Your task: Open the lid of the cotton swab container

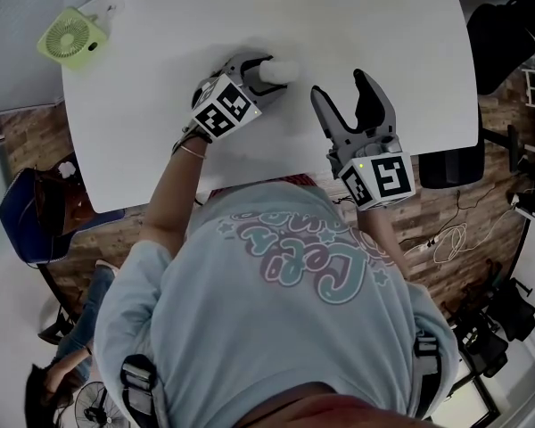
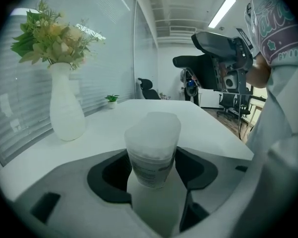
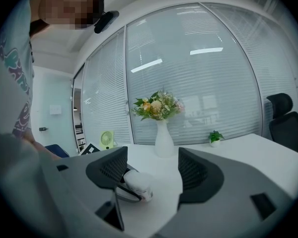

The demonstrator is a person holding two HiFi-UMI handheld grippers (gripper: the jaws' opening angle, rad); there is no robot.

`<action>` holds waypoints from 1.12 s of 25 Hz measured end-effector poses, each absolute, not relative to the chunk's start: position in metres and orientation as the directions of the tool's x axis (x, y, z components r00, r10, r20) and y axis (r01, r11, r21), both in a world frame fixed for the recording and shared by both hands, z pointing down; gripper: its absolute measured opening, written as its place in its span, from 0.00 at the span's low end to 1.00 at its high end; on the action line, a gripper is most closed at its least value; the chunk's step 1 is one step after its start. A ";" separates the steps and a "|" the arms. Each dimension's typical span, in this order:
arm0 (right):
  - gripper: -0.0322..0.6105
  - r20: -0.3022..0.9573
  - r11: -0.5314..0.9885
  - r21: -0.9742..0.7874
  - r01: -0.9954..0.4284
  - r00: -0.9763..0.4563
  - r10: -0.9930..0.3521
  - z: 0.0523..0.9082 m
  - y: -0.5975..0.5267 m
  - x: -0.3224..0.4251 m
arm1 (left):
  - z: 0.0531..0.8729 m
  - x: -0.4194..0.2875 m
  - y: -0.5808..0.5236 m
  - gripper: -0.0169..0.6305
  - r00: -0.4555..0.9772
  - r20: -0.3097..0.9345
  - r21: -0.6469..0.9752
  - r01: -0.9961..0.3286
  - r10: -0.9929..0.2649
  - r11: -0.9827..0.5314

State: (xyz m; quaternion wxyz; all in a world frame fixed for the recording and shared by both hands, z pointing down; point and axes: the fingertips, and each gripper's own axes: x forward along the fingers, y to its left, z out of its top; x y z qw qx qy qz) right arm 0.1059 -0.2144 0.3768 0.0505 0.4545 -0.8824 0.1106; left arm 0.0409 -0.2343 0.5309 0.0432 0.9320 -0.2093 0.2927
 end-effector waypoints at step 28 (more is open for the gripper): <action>0.53 0.199 0.577 -0.150 -0.803 -0.596 -0.778 0.381 -0.214 0.100 | 0.530 0.038 -0.236 0.32 0.733 0.575 -0.076 -0.396 -0.365 -0.915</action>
